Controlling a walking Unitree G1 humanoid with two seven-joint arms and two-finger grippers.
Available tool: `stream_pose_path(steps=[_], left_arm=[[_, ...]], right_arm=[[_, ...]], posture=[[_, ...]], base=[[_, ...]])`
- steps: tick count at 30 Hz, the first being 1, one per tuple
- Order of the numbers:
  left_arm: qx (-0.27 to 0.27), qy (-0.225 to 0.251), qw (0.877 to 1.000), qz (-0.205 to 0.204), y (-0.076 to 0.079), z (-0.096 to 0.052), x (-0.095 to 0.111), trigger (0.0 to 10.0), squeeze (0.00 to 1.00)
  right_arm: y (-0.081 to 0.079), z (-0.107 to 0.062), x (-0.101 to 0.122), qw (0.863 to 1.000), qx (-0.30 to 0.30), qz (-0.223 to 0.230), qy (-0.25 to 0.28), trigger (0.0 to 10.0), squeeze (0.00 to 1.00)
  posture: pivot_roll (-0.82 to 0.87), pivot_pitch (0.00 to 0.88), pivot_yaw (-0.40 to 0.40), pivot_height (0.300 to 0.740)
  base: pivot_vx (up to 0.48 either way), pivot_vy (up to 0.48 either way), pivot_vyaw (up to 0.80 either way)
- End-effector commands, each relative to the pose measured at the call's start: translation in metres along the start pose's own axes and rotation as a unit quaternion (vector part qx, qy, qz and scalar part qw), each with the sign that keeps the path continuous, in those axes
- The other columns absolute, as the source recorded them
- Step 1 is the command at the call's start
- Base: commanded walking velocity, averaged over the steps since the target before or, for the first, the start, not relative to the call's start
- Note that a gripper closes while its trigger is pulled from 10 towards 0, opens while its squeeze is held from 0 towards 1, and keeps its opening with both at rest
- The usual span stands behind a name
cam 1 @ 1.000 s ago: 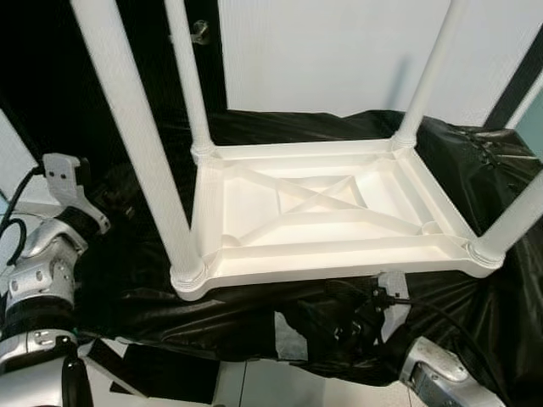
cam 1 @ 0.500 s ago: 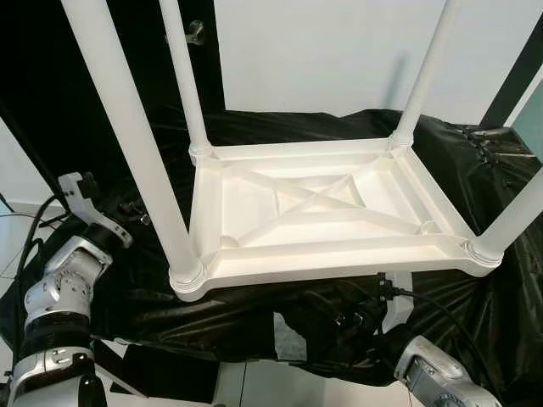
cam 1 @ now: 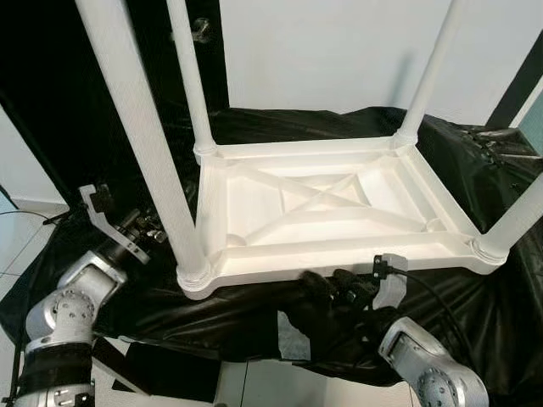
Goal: Building children table
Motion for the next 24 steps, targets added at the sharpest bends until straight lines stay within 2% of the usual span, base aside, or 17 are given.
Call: stream_pose_path(steps=[1, 4, 8, 9, 12, 13, 15, 17, 22, 24], left_arm=[[-0.227, 0.039, 0.973, -0.011, 0.049, 0.007, 0.006, 10.0, 0.00], [-0.231, 0.041, 0.972, -0.013, 0.052, 0.007, 0.007, 10.0, 0.00], [-0.253, 0.043, 0.966, -0.041, 0.079, 0.004, 0.004, 10.0, 0.00], [-0.253, 0.043, 0.966, -0.041, 0.079, 0.004, 0.004, 10.0, 0.00], [-0.265, 0.048, 0.961, -0.053, 0.095, 0.004, 0.001, 10.0, 0.00], [-0.265, 0.048, 0.961, -0.053, 0.095, 0.004, 0.001, 10.0, 0.00], [-0.276, 0.050, 0.958, -0.063, 0.108, 0.006, -0.004, 10.0, 0.00], [-0.276, 0.050, 0.958, -0.063, 0.108, 0.006, -0.004, 10.0, 0.00], [-0.295, 0.064, 0.950, -0.081, 0.134, 0.015, -0.010, 10.0, 0.00], [-0.298, 0.067, 0.949, -0.085, 0.138, 0.016, -0.011, 10.0, 0.00]], right_arm=[[0.008, 0.007, 0.006, 1.000, -0.024, 0.002, 0.012, 10.0, 0.00], [0.009, 0.009, 0.008, 1.000, -0.027, 0.000, 0.015, 10.0, 0.00], [0.013, 0.019, 0.019, 0.999, -0.036, -0.007, 0.021, 10.0, 0.00], [0.013, 0.019, 0.019, 0.999, -0.036, -0.007, 0.021, 10.0, 0.00], [0.015, 0.025, 0.025, 0.999, -0.036, -0.012, 0.022, 10.0, 0.00], [0.015, 0.025, 0.025, 0.999, -0.036, -0.012, 0.022, 10.0, 0.00], [0.016, 0.029, 0.029, 0.999, -0.029, -0.023, 0.018, 10.0, 0.00], [0.016, 0.029, 0.029, 0.999, -0.029, -0.023, 0.018, 10.0, 0.00], [0.011, 0.044, 0.031, 0.998, 0.018, -0.055, -0.013, 10.0, 0.00], [0.009, 0.048, 0.030, 0.997, 0.028, -0.062, -0.022, 10.0, 0.00]], posture=[[0.03, 0.000, -0.019, 0.740], [0.03, 0.000, -0.023, 0.740], [0.05, 0.000, -0.035, 0.740], [0.05, 0.000, -0.035, 0.740], [0.06, 0.000, -0.042, 0.740], [0.06, 0.000, -0.042, 0.740], [0.06, 0.000, -0.048, 0.740], [0.06, 0.000, -0.048, 0.740], [0.07, 0.000, -0.054, 0.740], [0.07, 0.000, -0.054, 0.740]], base=[[0.000, 0.000, 0.00], [0.000, 0.000, 0.00], [0.000, 0.000, 0.00], [0.000, 0.000, 0.00], [0.000, 0.000, 0.00], [0.000, 0.000, 0.00], [0.000, 0.000, 0.00], [0.000, 0.000, 0.00], [0.000, 0.000, 0.00], [0.000, 0.000, 0.00]])
Point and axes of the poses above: a point about 5 cm out from each wrist's last joint towards the gripper, its own z axis pointing out of the wrist towards the gripper, its own x axis along the axis of the wrist's last joint, y = z × x, the point moved 2 cm from there along z, pointing out of the wrist towards the gripper, and after that the axes turned 13 degrees about z, right-handed, at the moved point
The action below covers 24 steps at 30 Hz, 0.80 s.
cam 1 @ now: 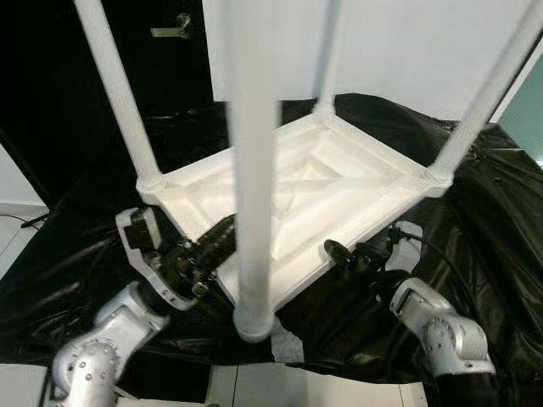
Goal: Building children table
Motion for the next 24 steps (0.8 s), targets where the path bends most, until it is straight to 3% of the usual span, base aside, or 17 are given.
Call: stream_pose_path(steps=[1, 6, 16, 24], left_arm=[[-0.092, 0.019, 0.996, -0.006, 0.022, 0.011, 0.002, 10.0, 0.00], [-0.106, 0.021, 0.994, -0.018, 0.035, 0.023, -0.006, 10.0, 0.00], [-0.111, 0.023, 0.993, -0.020, 0.043, 0.031, -0.010, 10.0, 0.00], [-0.118, 0.009, 0.993, -0.026, 0.049, 0.041, -0.021, 10.0, 0.00]], right_arm=[[-0.018, 0.009, -0.006, 0.999, 0.050, -0.009, -0.018, 10.0, 0.00], [-0.022, 0.028, -0.009, 0.996, 0.077, -0.028, -0.045, 10.0, 0.00], [-0.040, 0.045, -0.016, 0.981, 0.158, -0.071, -0.087, 10.0, 0.00], [-0.044, 0.058, -0.009, 0.970, 0.195, -0.112, -0.093, 10.0, 0.00]], posture=[[0.07, 0.000, -0.054, 0.740], [0.08, 0.000, -0.057, 0.740], [0.09, 0.000, -0.053, 0.740], [0.09, 0.000, -0.041, 0.740]], base=[[0.000, 0.000, 0.00], [0.000, 0.000, 0.00], [0.000, 0.000, 0.00], [0.000, 0.000, 0.00]])
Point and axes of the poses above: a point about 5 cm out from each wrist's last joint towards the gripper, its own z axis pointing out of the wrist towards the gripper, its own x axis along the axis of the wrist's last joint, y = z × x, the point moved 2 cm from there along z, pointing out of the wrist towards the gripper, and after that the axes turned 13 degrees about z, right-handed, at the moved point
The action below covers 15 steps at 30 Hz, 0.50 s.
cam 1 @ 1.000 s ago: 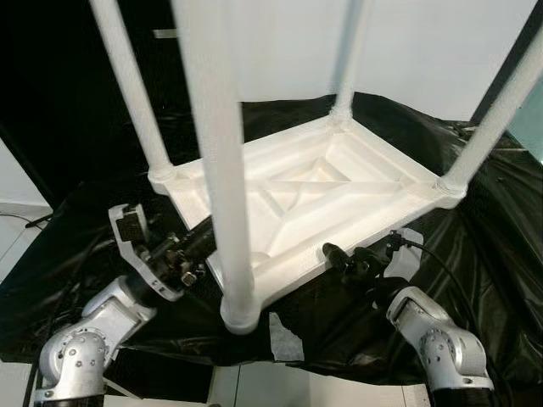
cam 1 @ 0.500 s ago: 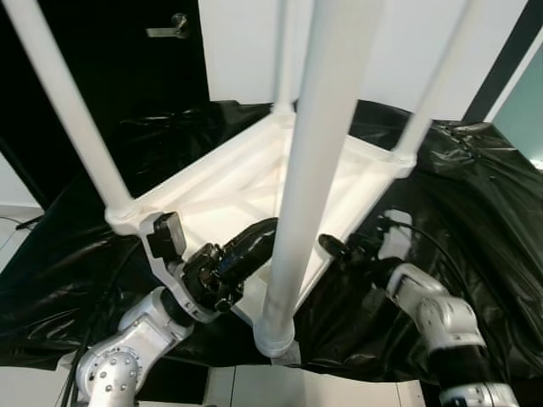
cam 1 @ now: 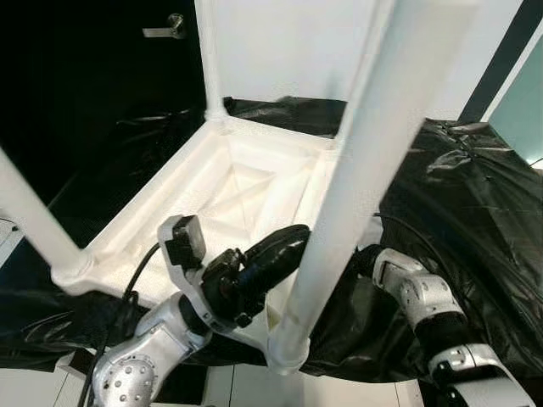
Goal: Building children table
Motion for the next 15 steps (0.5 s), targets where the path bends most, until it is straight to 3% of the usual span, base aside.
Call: stream_pose_path(steps=[1, 6, 15], left_arm=[[-0.043, -0.009, 0.999, -0.005, 0.012, 0.012, -0.005, 10.0, 0.00], [-0.040, -0.020, 0.999, -0.015, 0.012, 0.020, -0.014, 10.0, 0.00], [-0.029, -0.032, 0.999, -0.009, 0.007, 0.024, -0.019, 10.0, 0.00]], right_arm=[[-0.019, 0.012, 0.002, 0.998, 0.053, -0.018, -0.004, 10.0, 0.00], [-0.023, 0.021, 0.009, 0.996, 0.077, -0.039, -0.009, 10.0, 0.00], [-0.020, 0.019, 0.006, 0.996, 0.078, -0.053, -0.007, 10.0, 0.00]], posture=[[0.09, 0.000, -0.041, 0.740], [0.08, 0.003, -0.022, 0.740], [0.08, 0.005, -0.013, 0.740]], base=[[0.000, 0.000, 0.00], [0.000, 0.000, 0.00], [0.000, 0.000, 0.00]])
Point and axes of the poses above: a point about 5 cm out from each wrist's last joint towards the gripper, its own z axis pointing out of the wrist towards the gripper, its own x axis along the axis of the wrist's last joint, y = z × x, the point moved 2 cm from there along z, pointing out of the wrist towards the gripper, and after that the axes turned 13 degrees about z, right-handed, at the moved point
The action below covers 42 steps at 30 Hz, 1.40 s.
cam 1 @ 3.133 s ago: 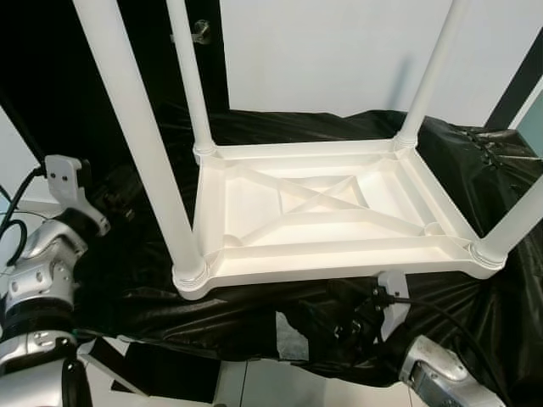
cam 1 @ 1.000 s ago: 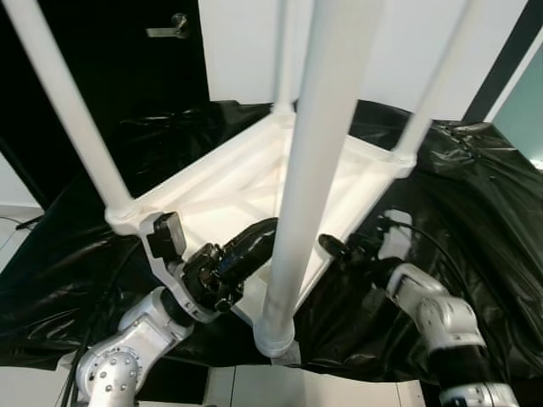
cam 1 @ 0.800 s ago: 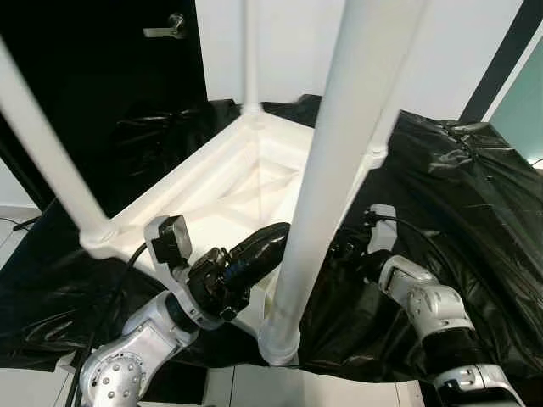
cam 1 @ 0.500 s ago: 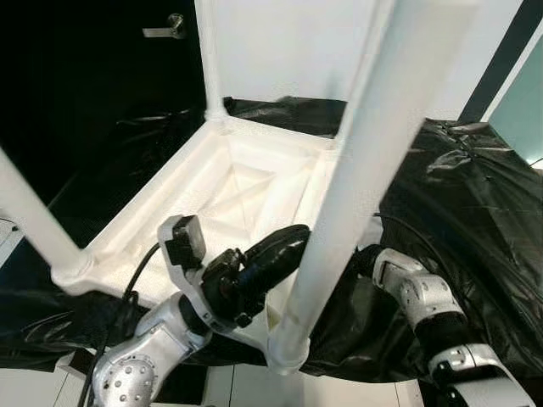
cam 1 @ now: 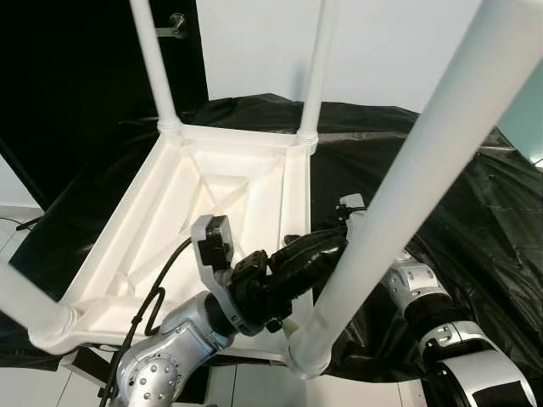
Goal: Building children table
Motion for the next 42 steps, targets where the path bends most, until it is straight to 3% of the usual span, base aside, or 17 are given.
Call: stream_pose_path(steps=[1, 7, 12, 19, 23, 28, 29, 34, 35, 38, 42], left_arm=[[-0.004, -0.020, 1.000, -0.001, 0.000, 0.004, -0.006, 10.0, 0.00], [0.036, -0.052, 0.997, 0.038, -0.012, -0.016, 0.001, 10.0, 0.00], [0.077, -0.100, 0.989, 0.083, -0.026, -0.043, 0.017, 10.0, 0.00], [0.071, -0.186, 0.975, 0.100, -0.021, -0.072, 0.023, 10.0, 0.00], [0.054, -0.237, 0.966, 0.084, -0.012, -0.086, 0.015, 10.0, 0.00], [0.046, -0.336, 0.936, 0.099, -0.006, -0.103, -0.002, 10.0, 0.00], [0.046, -0.336, 0.936, 0.099, -0.006, -0.103, -0.002, 10.0, 0.00], [0.020, -0.461, 0.869, 0.179, -0.007, -0.124, -0.022, 10.0, 0.00], [0.020, -0.461, 0.869, 0.179, -0.007, -0.124, -0.022, 10.0, 0.00], [0.014, -0.494, 0.842, 0.217, -0.011, -0.128, -0.025, 10.0, 0.00], [0.008, -0.507, 0.831, 0.229, -0.011, -0.130, -0.025, 10.0, 0.00]], right_arm=[[-0.010, 0.004, 0.005, 0.999, 0.031, -0.022, 0.014, 10.0, 0.00], [0.002, -0.018, 0.009, 0.997, -0.011, -0.052, 0.057, 10.0, 0.00], [0.010, -0.050, 0.010, 0.991, -0.059, -0.070, 0.097, 10.0, 0.00], [0.010, -0.080, 0.016, 0.983, -0.099, -0.069, 0.141, 10.0, 0.00], [0.011, -0.094, 0.020, 0.977, -0.124, -0.045, 0.168, 10.0, 0.00], [0.004, -0.106, 0.018, 0.974, -0.136, -0.050, 0.172, 10.0, 0.00], [0.004, -0.106, 0.018, 0.974, -0.136, -0.050, 0.172, 10.0, 0.00], [0.002, -0.106, 0.019, 0.974, -0.140, -0.052, 0.171, 10.0, 0.00], [0.002, -0.106, 0.019, 0.974, -0.140, -0.052, 0.171, 10.0, 0.00], [0.001, -0.103, 0.022, 0.974, -0.140, -0.051, 0.172, 10.0, 0.00], [0.000, -0.103, 0.024, 0.974, -0.139, -0.052, 0.170, 10.0, 0.00]], posture=[[0.08, 0.006, -0.012, 0.740], [0.09, 0.003, -0.023, 0.740], [0.09, 0.000, -0.019, 0.740], [0.08, 0.000, -0.014, 0.740], [0.08, 0.000, -0.011, 0.740], [0.08, 0.000, -0.006, 0.740], [0.08, 0.000, -0.006, 0.740], [0.08, 0.000, -0.007, 0.740], [0.08, 0.000, -0.007, 0.740], [0.08, 0.000, -0.013, 0.740], [0.09, 0.000, -0.015, 0.740]], base=[[0.000, 0.000, 0.00], [0.000, 0.000, 0.00], [0.000, 0.000, 0.00], [0.000, 0.000, 0.00], [0.000, 0.000, 0.00], [0.000, 0.000, 0.00], [0.000, 0.000, 0.00], [0.000, 0.000, 0.00], [0.000, 0.000, 0.00], [0.000, 0.000, 0.00], [0.000, 0.000, 0.00]])
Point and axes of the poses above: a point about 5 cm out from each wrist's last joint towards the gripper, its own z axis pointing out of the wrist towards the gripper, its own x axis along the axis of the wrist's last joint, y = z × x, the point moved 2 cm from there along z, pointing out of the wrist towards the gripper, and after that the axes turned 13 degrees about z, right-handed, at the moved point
